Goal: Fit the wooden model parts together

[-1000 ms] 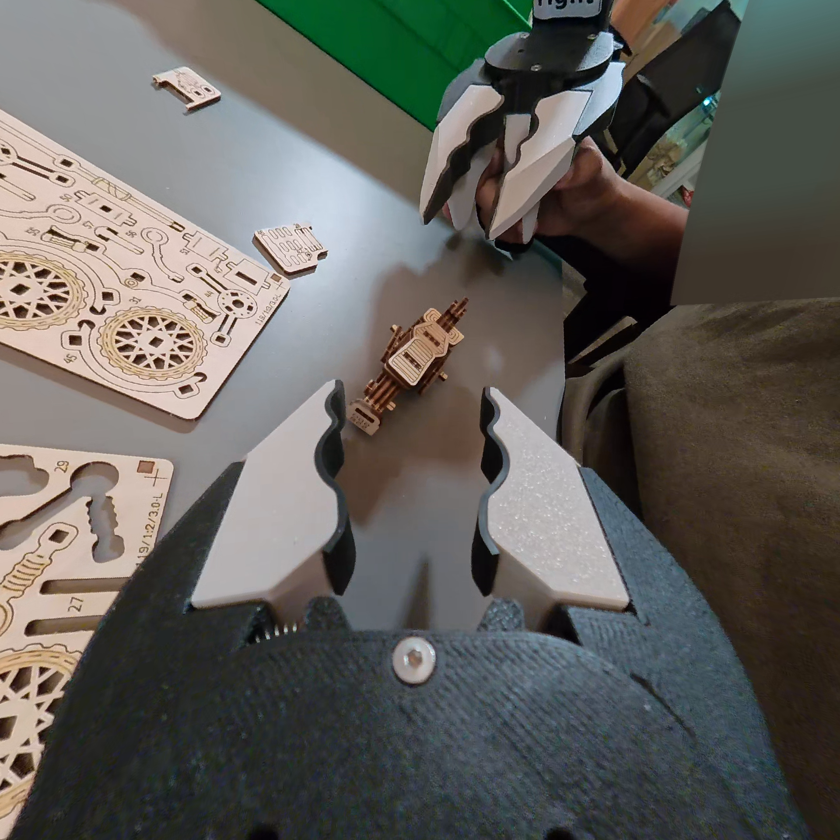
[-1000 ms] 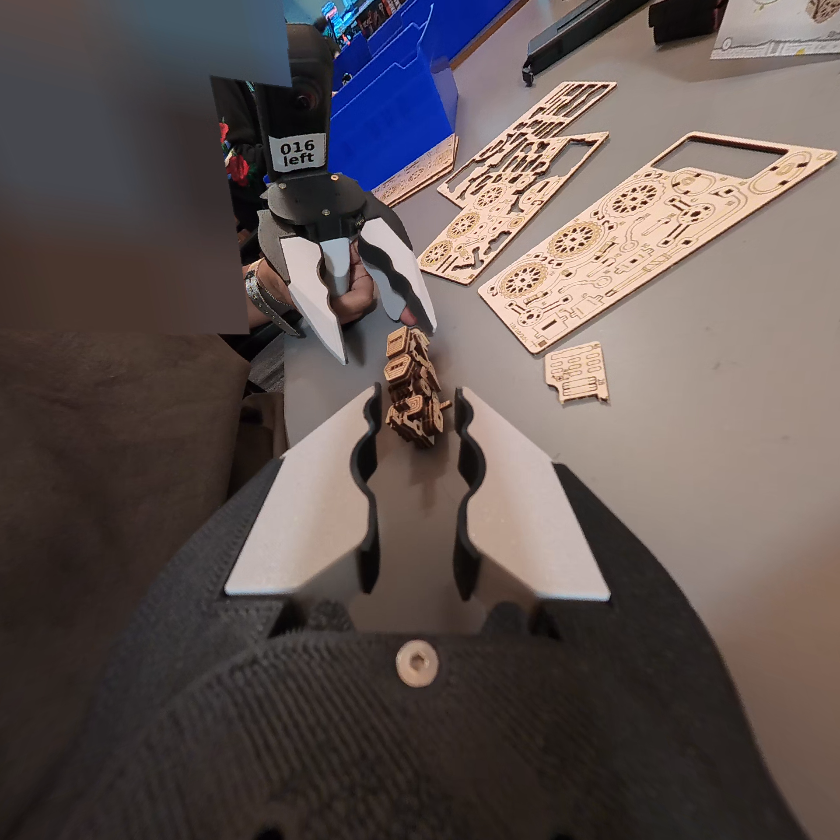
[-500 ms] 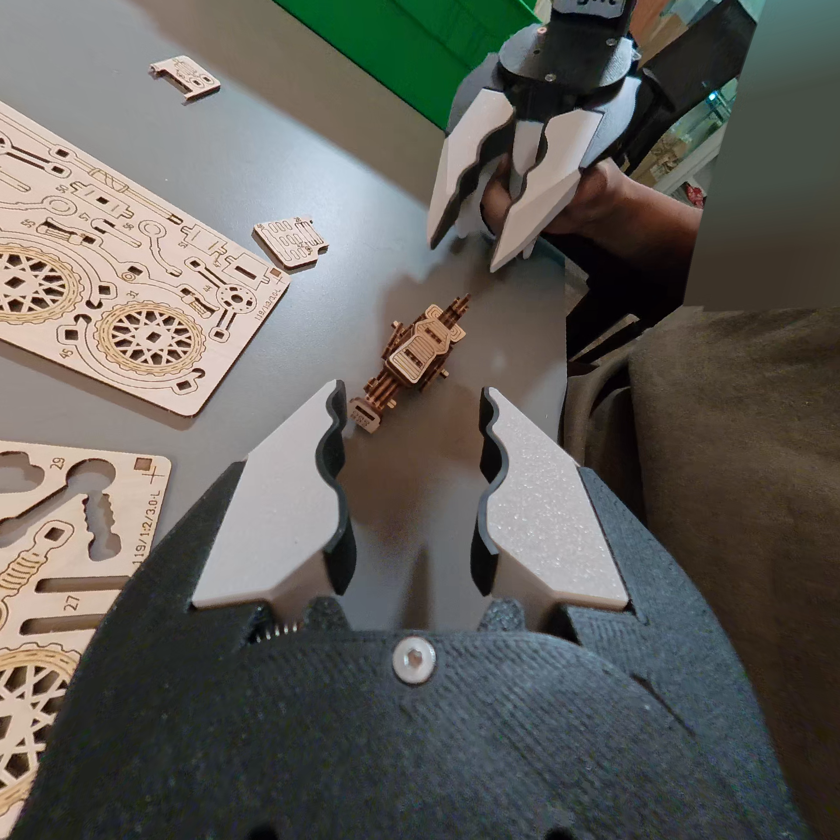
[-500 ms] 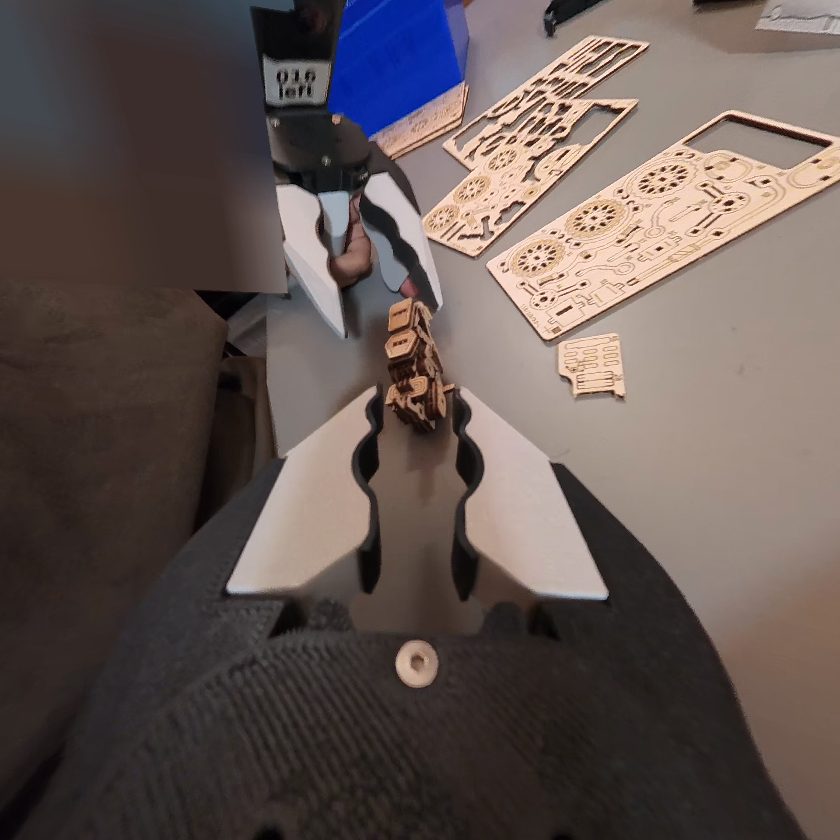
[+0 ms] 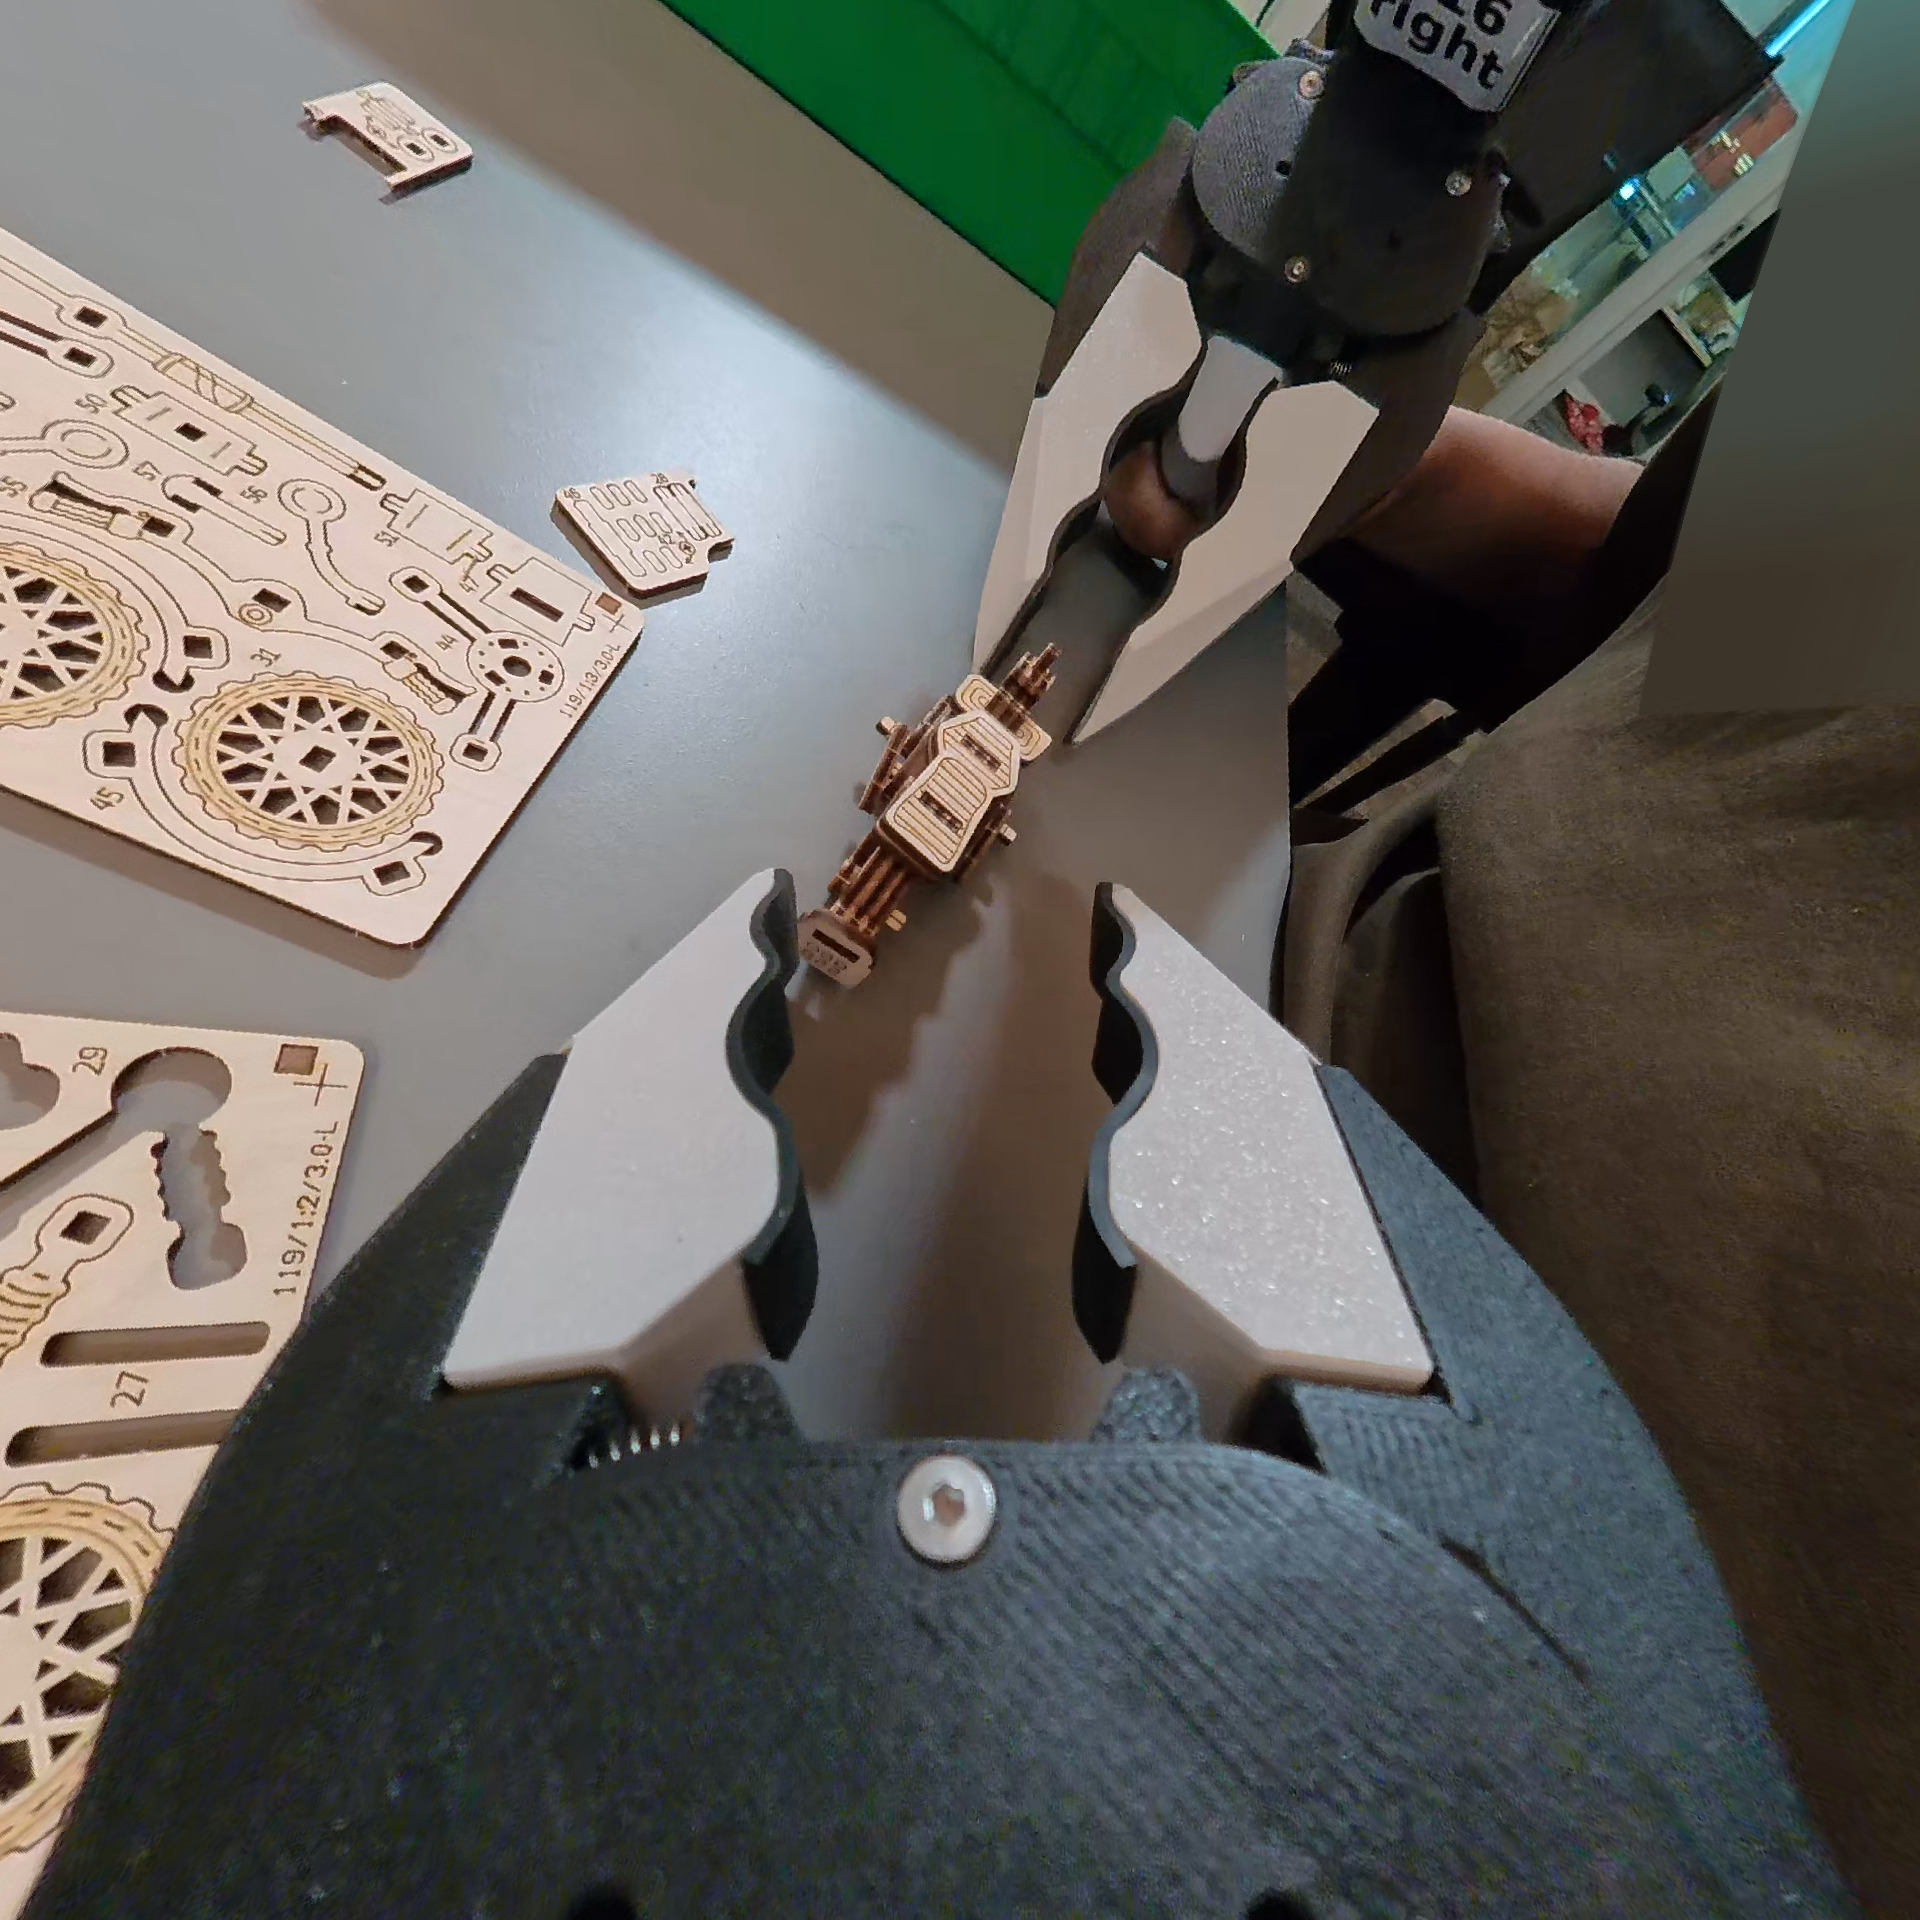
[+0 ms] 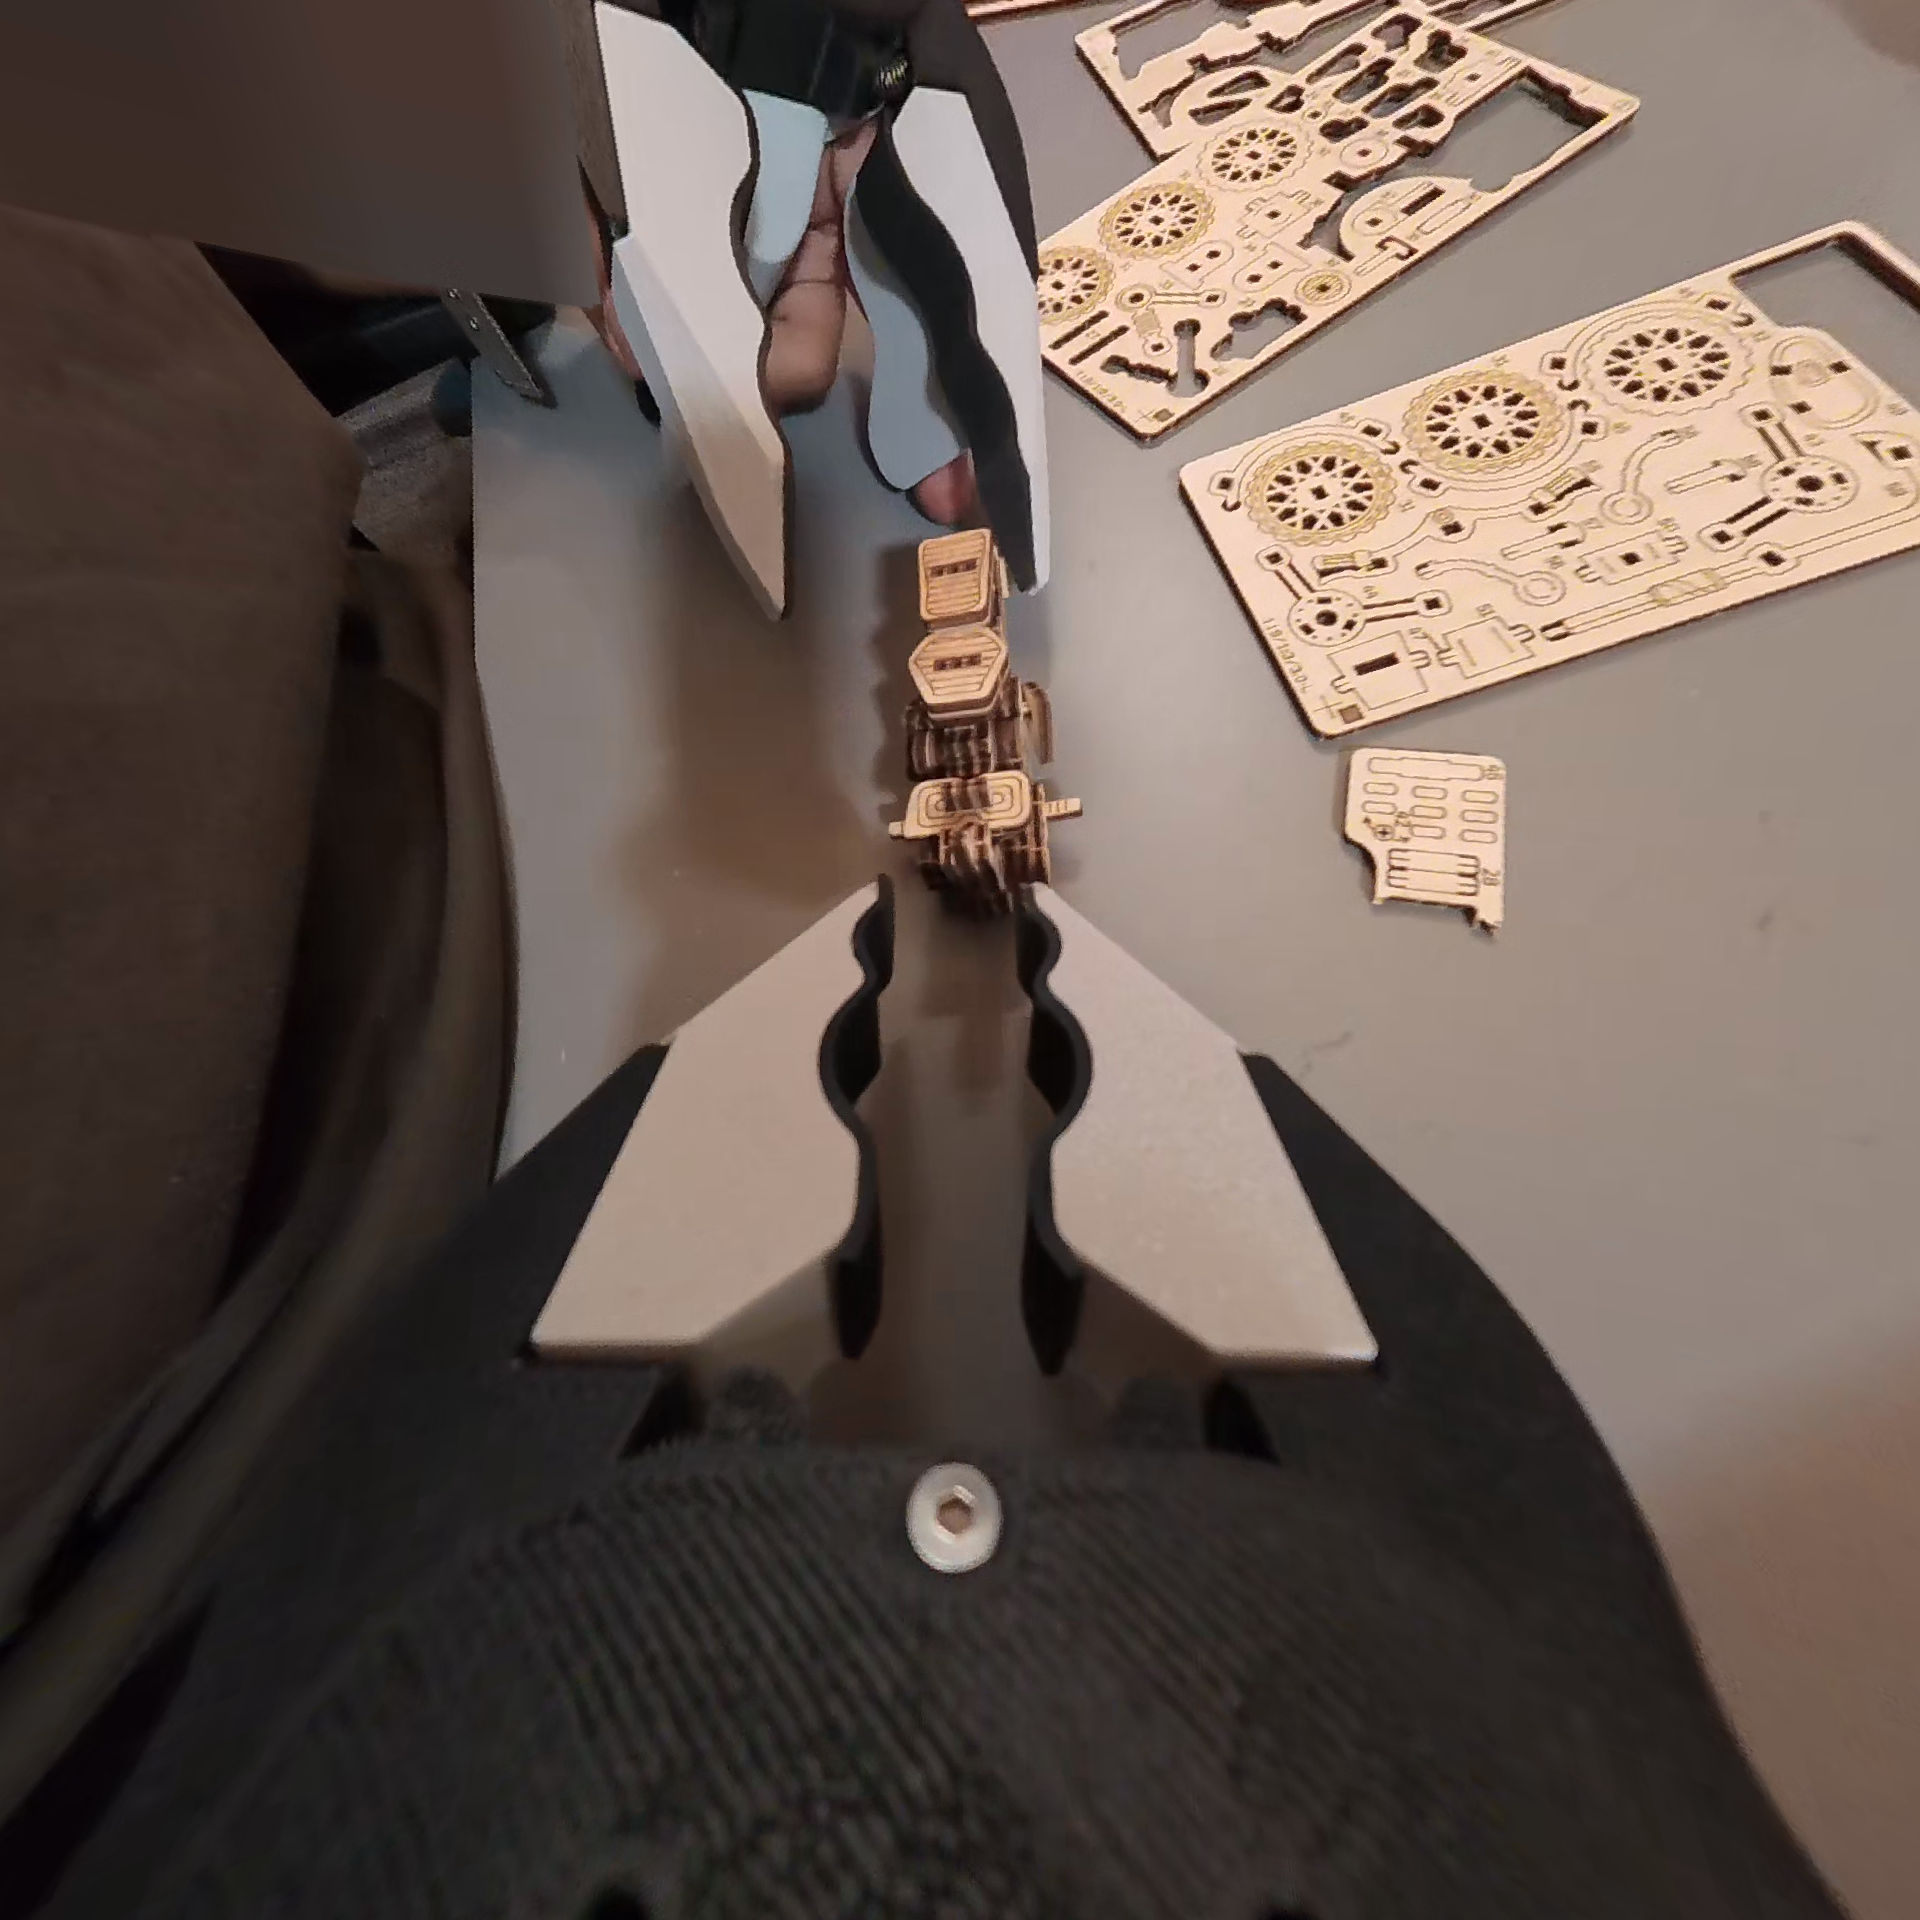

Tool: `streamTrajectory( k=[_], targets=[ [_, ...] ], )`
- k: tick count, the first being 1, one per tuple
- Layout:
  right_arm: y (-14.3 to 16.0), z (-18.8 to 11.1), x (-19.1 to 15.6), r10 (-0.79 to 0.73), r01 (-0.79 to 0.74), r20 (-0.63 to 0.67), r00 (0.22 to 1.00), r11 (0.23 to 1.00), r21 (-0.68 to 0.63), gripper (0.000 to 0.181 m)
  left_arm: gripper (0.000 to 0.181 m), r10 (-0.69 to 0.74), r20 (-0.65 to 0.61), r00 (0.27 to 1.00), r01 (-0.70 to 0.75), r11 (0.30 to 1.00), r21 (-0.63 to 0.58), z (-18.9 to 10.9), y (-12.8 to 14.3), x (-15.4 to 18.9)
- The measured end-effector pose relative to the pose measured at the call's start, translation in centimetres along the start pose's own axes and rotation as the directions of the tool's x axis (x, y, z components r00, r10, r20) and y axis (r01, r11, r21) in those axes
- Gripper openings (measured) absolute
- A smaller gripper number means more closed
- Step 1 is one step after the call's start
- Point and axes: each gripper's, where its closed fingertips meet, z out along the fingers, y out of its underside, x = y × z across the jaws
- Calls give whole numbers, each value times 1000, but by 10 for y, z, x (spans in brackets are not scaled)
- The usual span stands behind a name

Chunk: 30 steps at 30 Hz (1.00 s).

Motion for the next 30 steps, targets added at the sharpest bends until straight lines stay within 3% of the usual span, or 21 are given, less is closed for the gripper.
streamTrajectory(
  k=[30],
  targets=[
    [-7,-5,9,46,-45,-25,999,997,55,23,51,2,-12,1000,-2,1000,-23,3,3,3]
  ],
)
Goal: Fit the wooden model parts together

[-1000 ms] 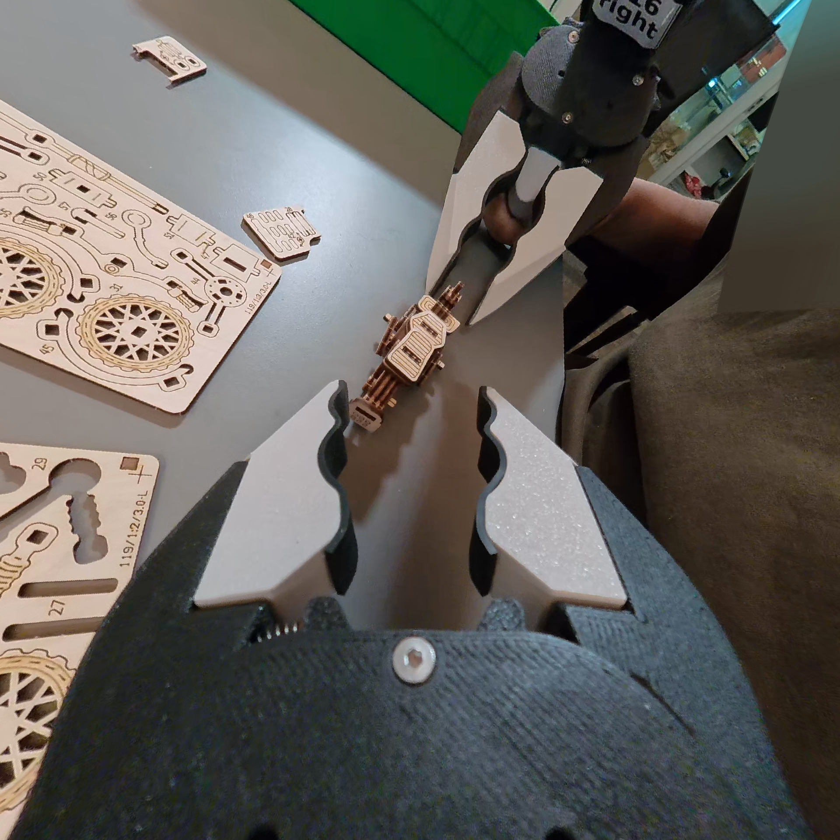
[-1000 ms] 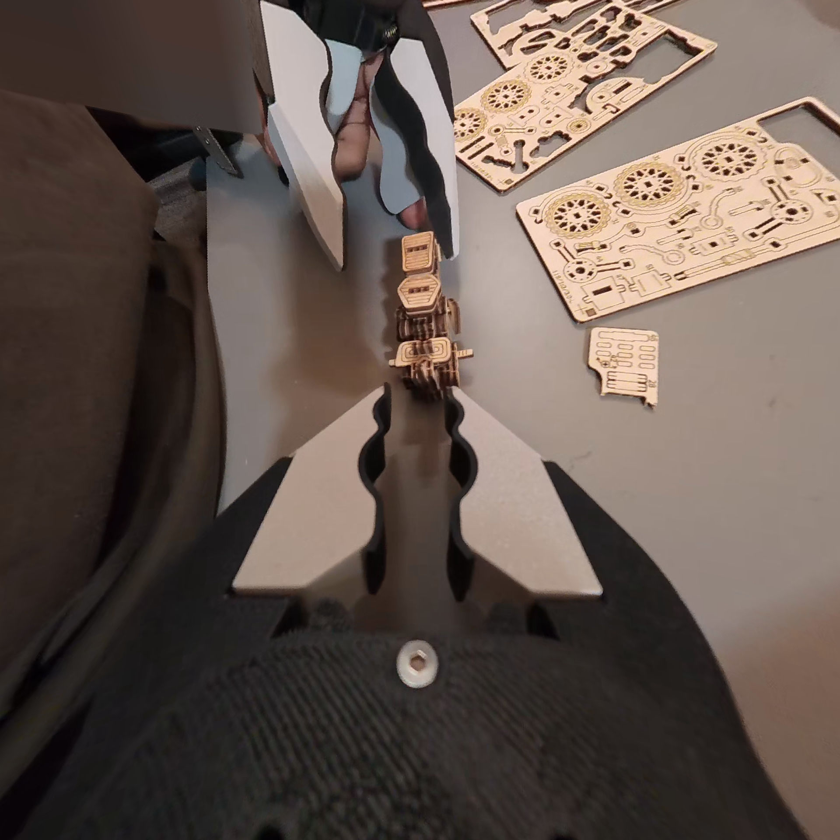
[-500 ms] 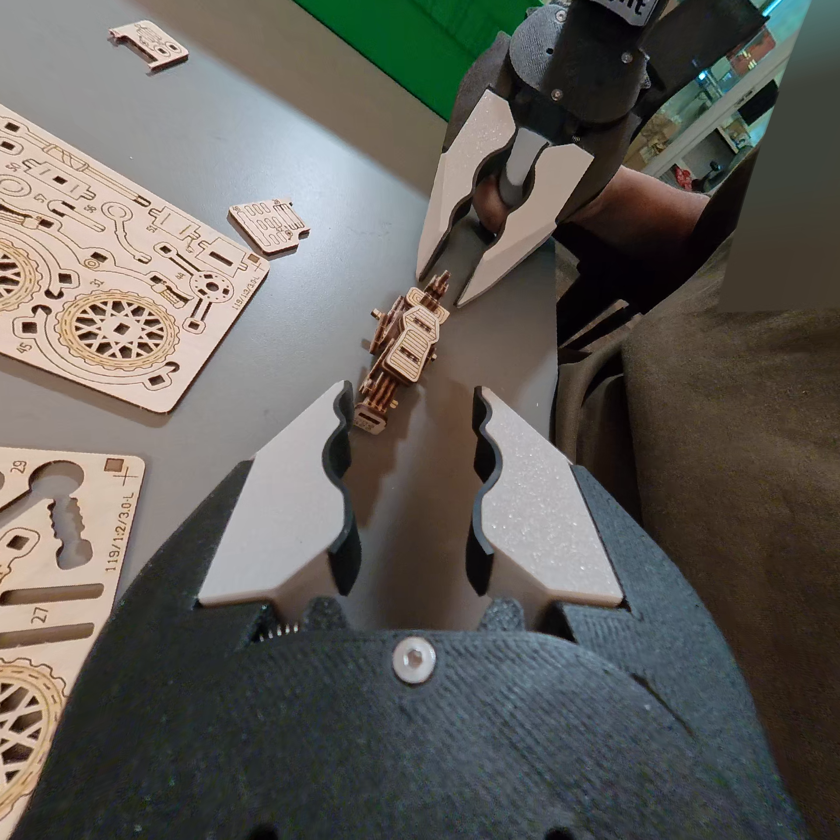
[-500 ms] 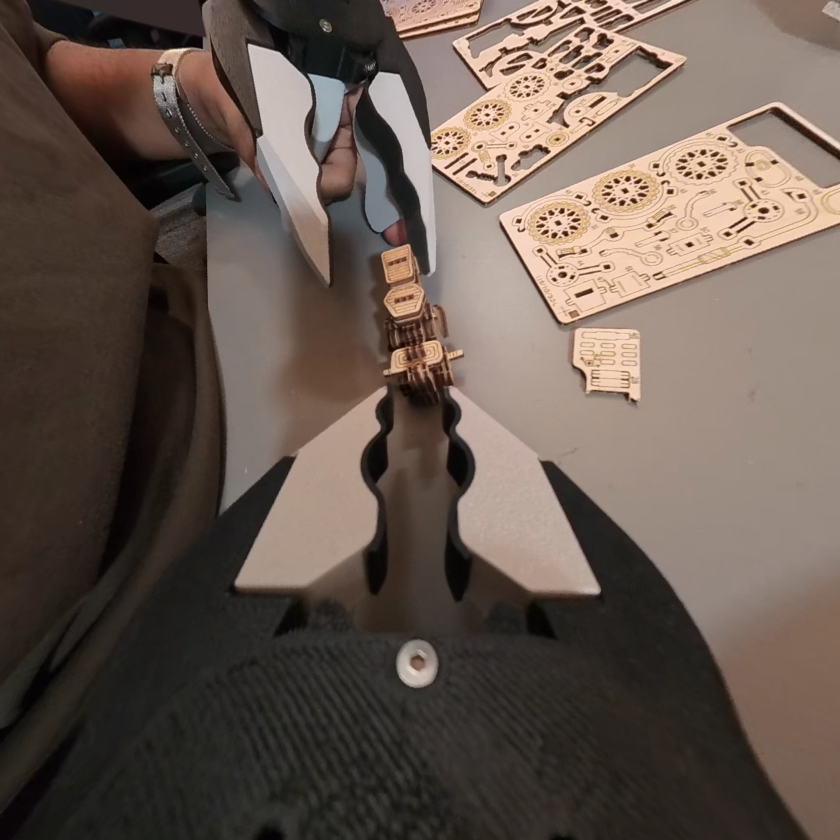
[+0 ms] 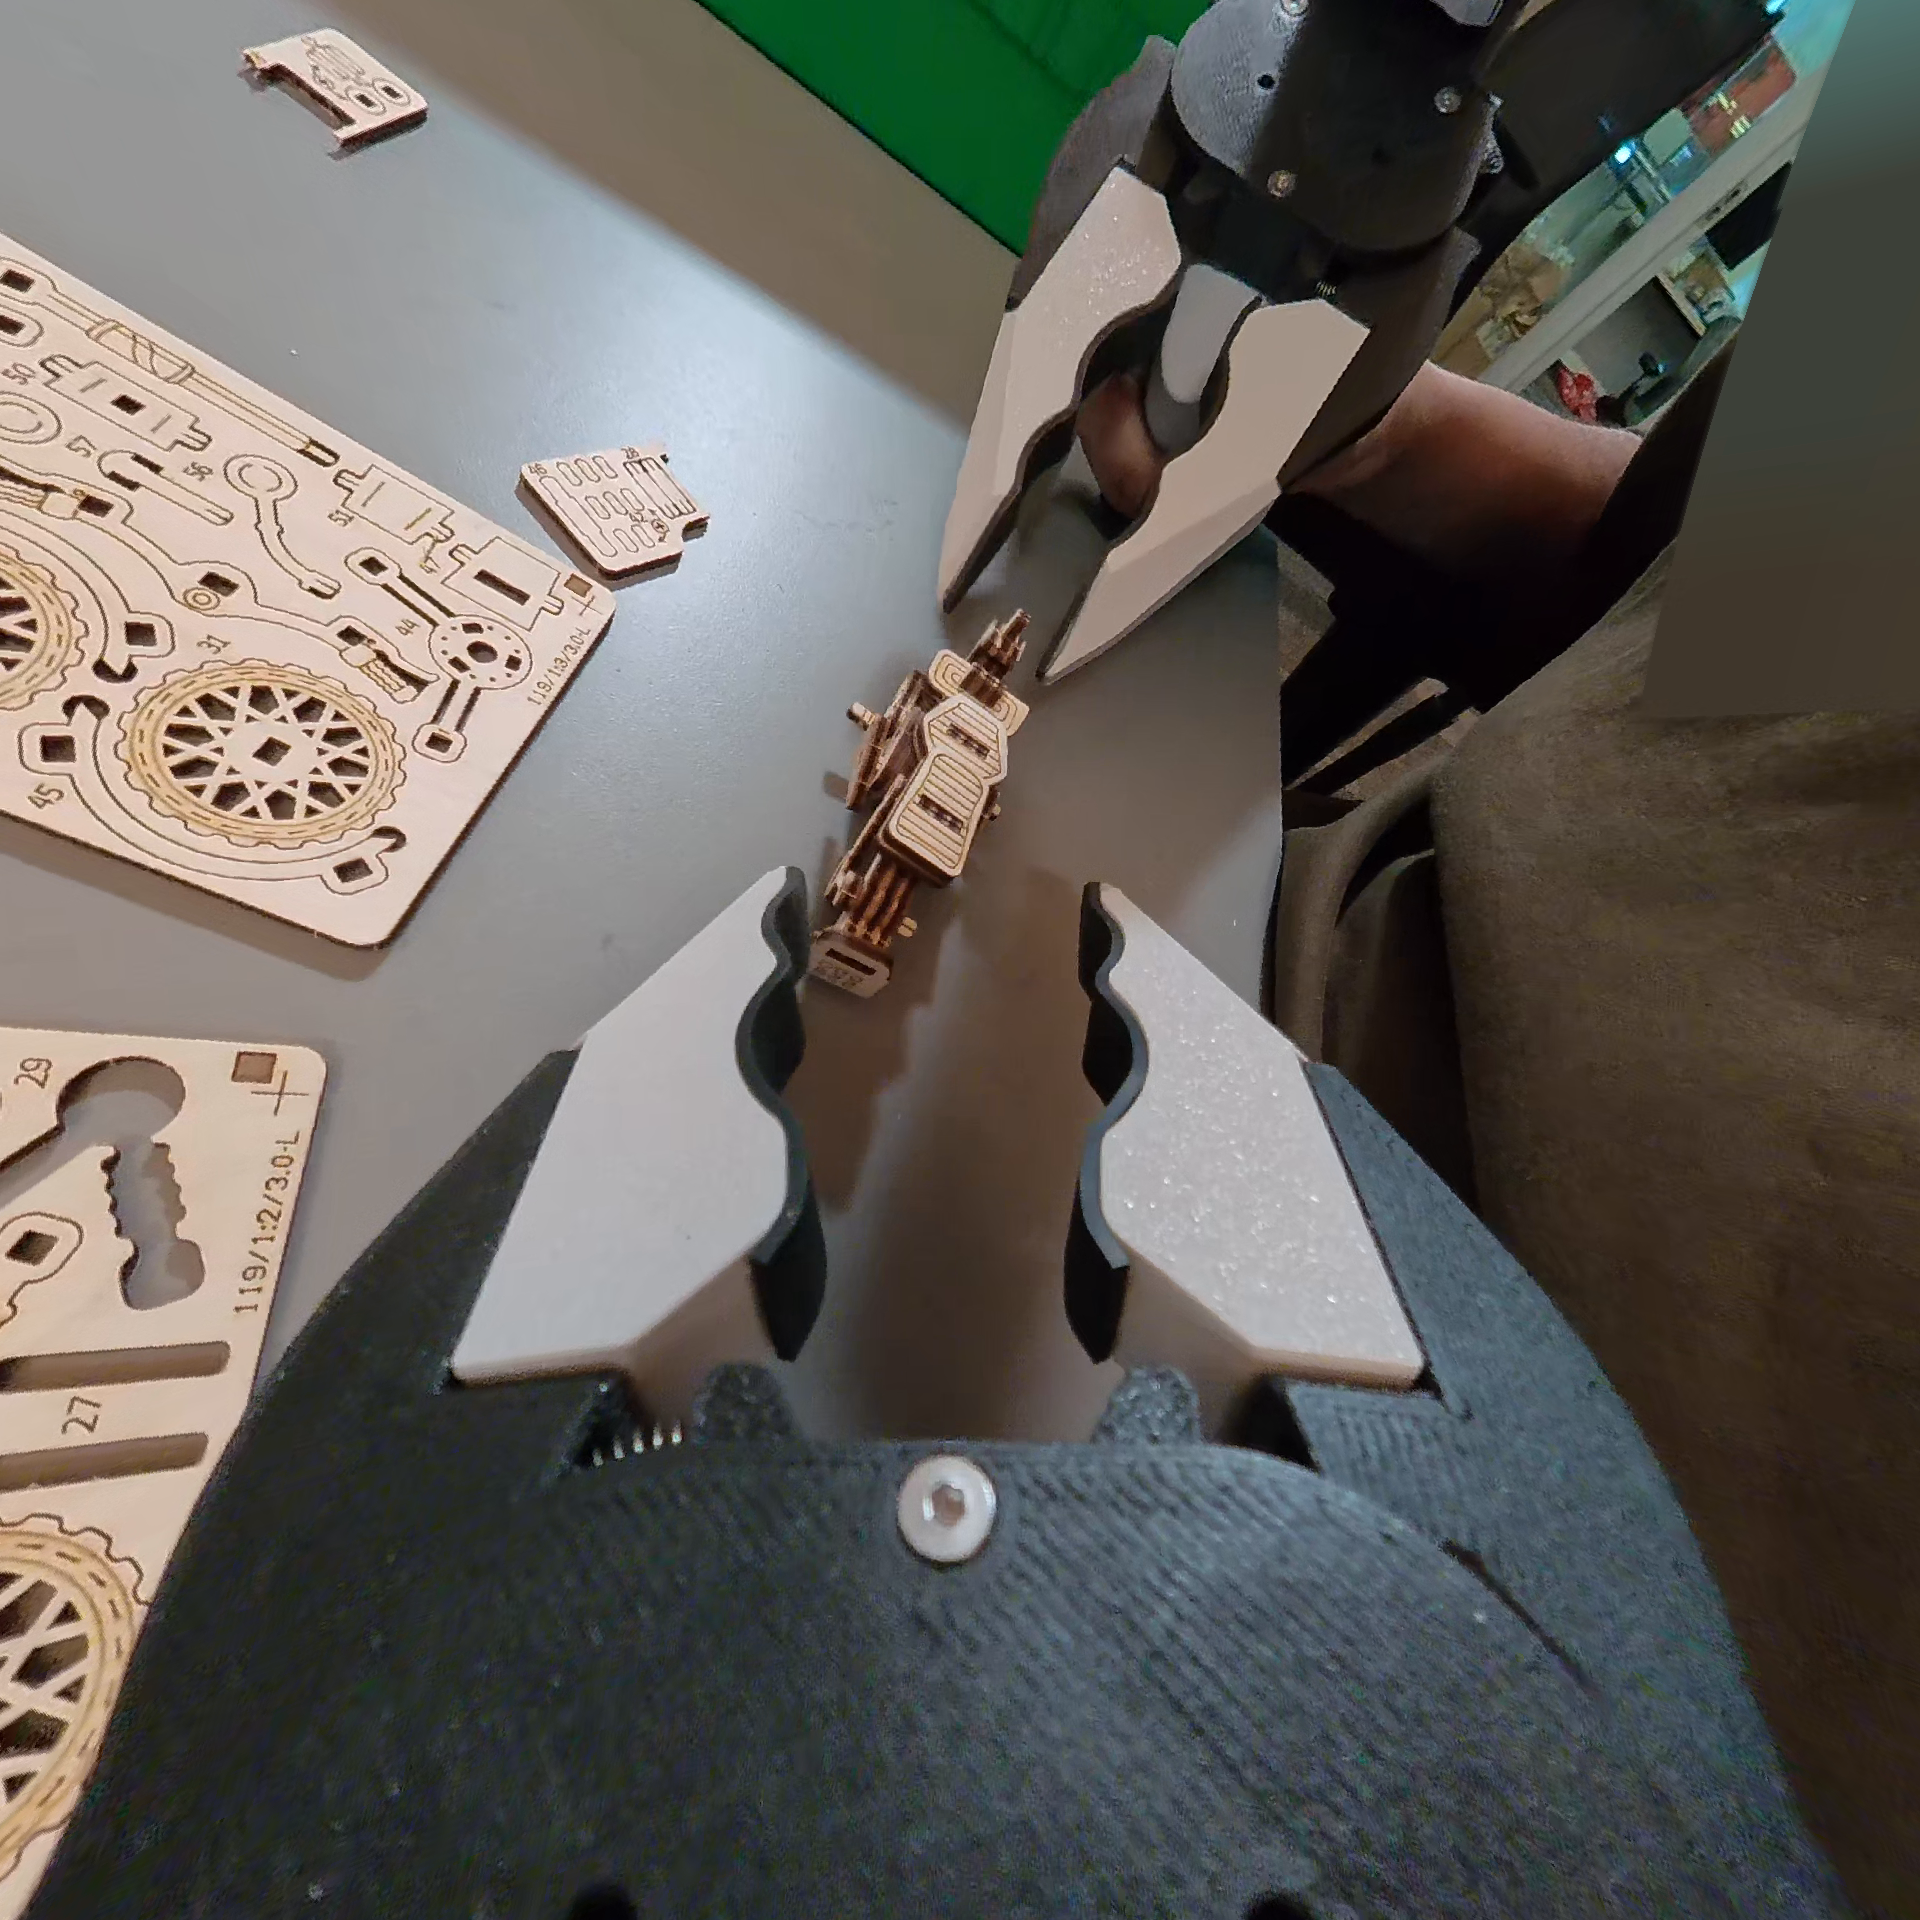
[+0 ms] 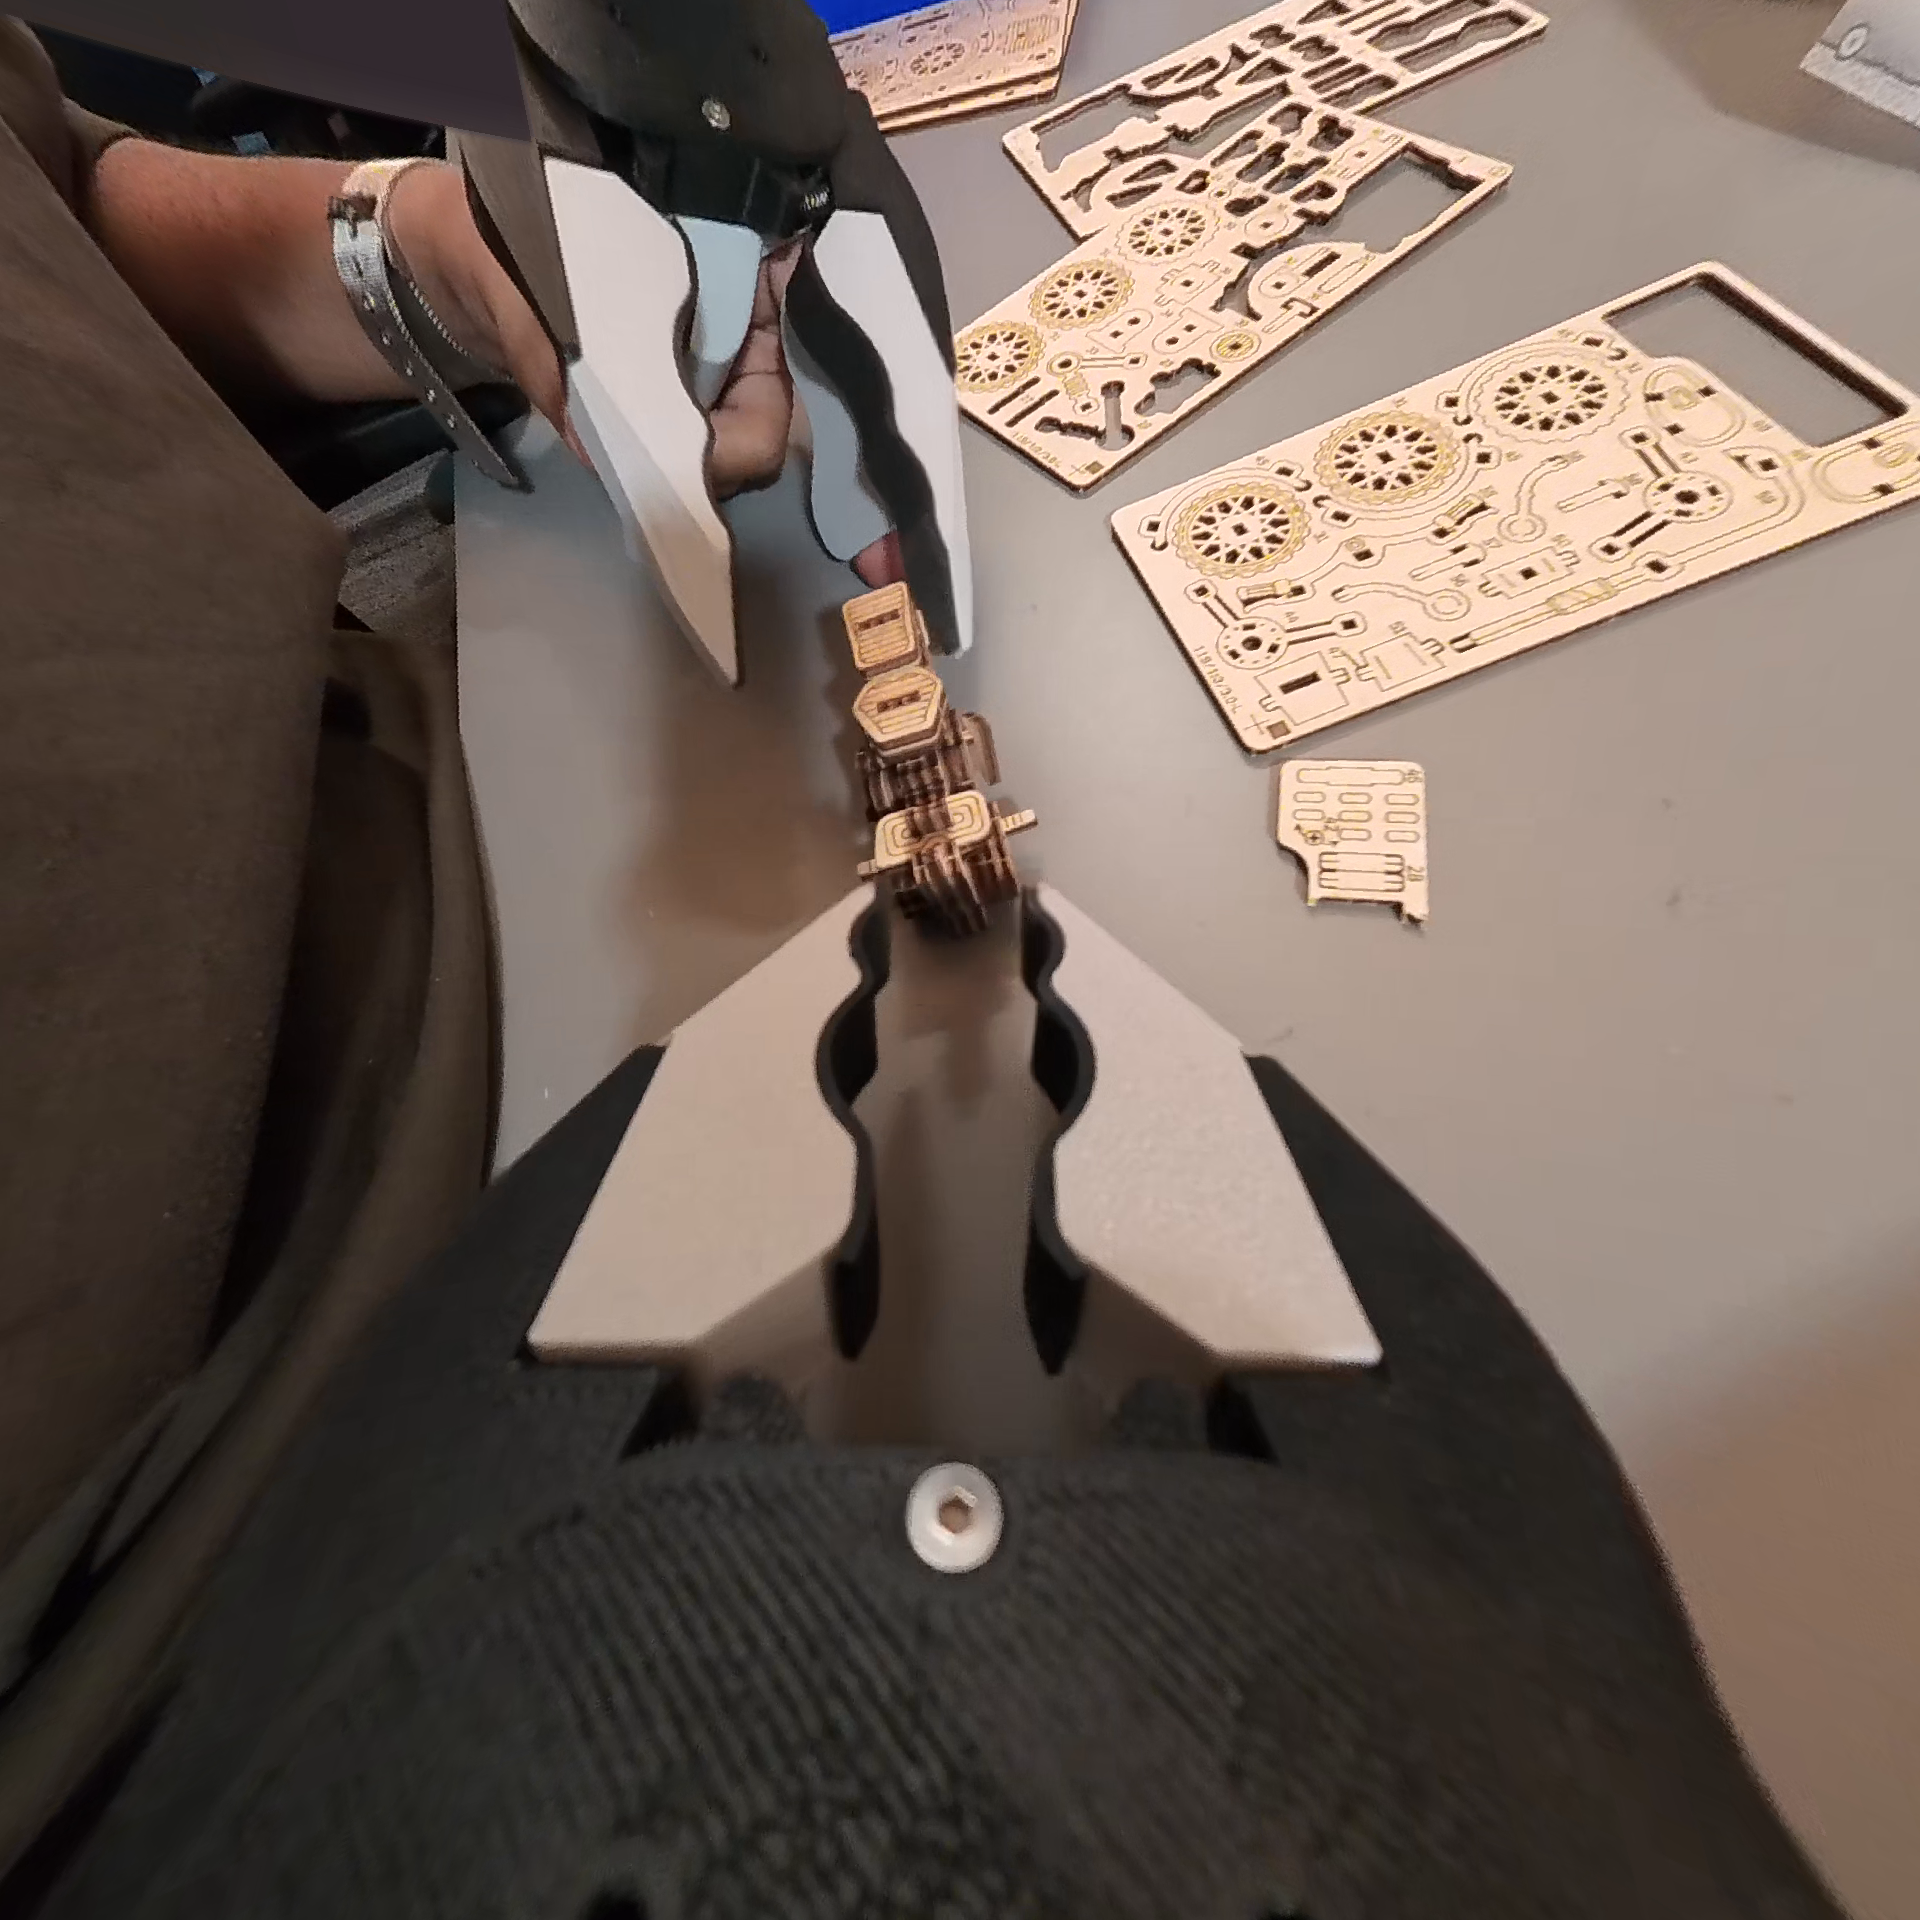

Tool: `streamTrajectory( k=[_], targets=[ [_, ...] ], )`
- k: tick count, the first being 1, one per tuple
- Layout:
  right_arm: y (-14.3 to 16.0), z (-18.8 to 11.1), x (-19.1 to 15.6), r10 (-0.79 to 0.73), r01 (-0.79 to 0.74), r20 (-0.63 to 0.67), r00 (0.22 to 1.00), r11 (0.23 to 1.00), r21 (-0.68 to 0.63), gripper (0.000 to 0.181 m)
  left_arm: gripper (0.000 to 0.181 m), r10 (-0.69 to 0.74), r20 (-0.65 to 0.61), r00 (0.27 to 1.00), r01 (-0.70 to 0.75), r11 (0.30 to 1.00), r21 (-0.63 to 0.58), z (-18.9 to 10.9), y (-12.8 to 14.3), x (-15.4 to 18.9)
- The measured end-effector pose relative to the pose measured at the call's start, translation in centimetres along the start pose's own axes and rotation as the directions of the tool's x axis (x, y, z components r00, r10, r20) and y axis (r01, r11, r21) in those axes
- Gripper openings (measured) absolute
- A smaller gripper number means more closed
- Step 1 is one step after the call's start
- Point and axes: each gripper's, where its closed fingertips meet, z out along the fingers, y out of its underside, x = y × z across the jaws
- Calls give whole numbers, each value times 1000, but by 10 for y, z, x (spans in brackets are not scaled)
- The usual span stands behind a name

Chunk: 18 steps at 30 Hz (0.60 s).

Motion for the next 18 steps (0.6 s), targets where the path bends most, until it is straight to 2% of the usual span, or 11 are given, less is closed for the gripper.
streamTrajectory(
  k=[5,8,11,18],
  targets=[
    [-19,1,-3,-82,82,5,997,993,89,50,54,40,55,998,-40,999,6,7,-6,-3],
    [-12,12,-10,-145,145,54,988,989,5,59,55,103,94,990,-100,995,-31,13,-5,-4],
    [-7,25,-8,-208,211,47,977,975,-70,61,55,158,116,981,-147,984,-96,20,1,-3],
    [-9,41,-11,-312,316,50,949,939,-136,47,46,243,177,954,-214,962,-170,26,9,-5]
  ],
)
